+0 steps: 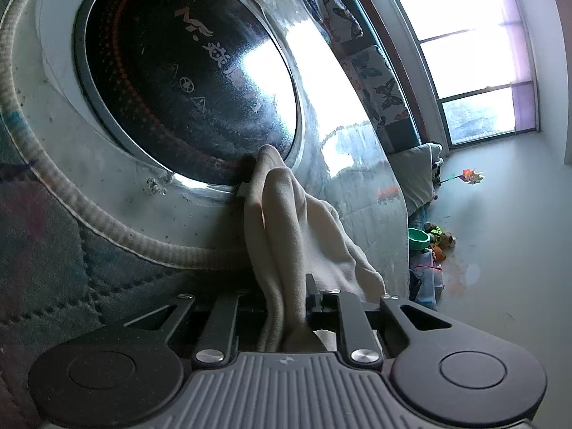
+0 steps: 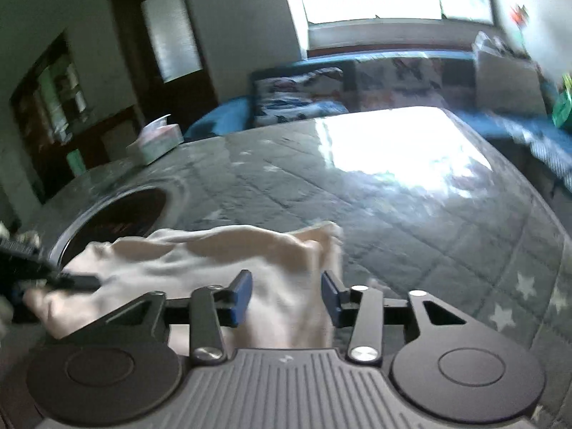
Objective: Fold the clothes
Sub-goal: 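Carry the lifted shirt bundle across the table with both tools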
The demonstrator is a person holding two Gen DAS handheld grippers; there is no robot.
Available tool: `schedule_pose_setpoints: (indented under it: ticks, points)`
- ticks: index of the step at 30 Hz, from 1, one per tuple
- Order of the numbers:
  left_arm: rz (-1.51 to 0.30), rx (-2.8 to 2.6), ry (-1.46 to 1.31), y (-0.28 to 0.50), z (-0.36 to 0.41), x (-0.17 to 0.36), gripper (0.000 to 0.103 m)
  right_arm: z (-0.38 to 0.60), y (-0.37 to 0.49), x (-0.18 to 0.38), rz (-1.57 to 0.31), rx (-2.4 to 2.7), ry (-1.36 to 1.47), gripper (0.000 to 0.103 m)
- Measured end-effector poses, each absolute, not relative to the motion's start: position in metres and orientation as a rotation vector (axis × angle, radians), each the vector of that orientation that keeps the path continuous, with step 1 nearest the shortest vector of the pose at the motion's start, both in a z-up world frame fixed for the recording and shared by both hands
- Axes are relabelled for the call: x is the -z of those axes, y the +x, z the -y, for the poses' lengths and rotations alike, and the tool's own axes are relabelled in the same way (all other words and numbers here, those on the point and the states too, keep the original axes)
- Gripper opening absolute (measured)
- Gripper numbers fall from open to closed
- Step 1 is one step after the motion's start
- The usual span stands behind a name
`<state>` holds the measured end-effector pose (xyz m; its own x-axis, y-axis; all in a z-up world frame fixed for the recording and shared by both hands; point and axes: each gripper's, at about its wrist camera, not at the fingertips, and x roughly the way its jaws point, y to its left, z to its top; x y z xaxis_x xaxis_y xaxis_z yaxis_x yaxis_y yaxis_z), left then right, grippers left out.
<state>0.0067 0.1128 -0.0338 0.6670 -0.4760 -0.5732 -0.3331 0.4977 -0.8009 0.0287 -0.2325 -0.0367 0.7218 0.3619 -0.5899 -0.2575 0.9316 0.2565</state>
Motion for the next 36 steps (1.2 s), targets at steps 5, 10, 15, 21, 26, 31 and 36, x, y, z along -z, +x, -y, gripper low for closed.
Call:
schedule_pose_setpoints:
  ticks: [5, 10, 15, 21, 26, 31, 36]
  points:
    - [-0.880, 0.095, -1.070, 0.007, -0.111, 0.033, 0.018, 0.250, 0.041, 0.055, -0.710, -0.343, 0.278, 0.049]
    - [-0.878, 0.087, -1.061, 0.005, -0.109, 0.033, 0.018, 0.256, 0.043, 0.060, -0.701, -0.377, 0.315, 0.046]
    - [-0.878, 0.076, -1.052, 0.003, -0.107, 0.032, 0.018, 0.252, 0.046, 0.058, -0.717, -0.401, 0.328, 0.019]
    - [-0.878, 0.063, -1.031, 0.002, -0.103, 0.028, 0.018, 0.258, 0.046, 0.061, -0.711, -0.400, 0.357, 0.023]
    - [-0.870, 0.050, -0.995, 0.003, -0.095, 0.024, 0.018, 0.251, 0.045, 0.058, -0.702, -0.419, 0.332, 0.012]
    - [-0.847, 0.083, -0.958, 0.002, -0.087, 0.012, 0.016, 0.256, 0.033, 0.042, -0.645, -0.431, 0.322, 0.011]
    - [-0.834, 0.168, -0.916, 0.009, -0.067, -0.004, 0.016, 0.268, 0.014, 0.018, -0.578, -0.419, 0.301, 0.010]
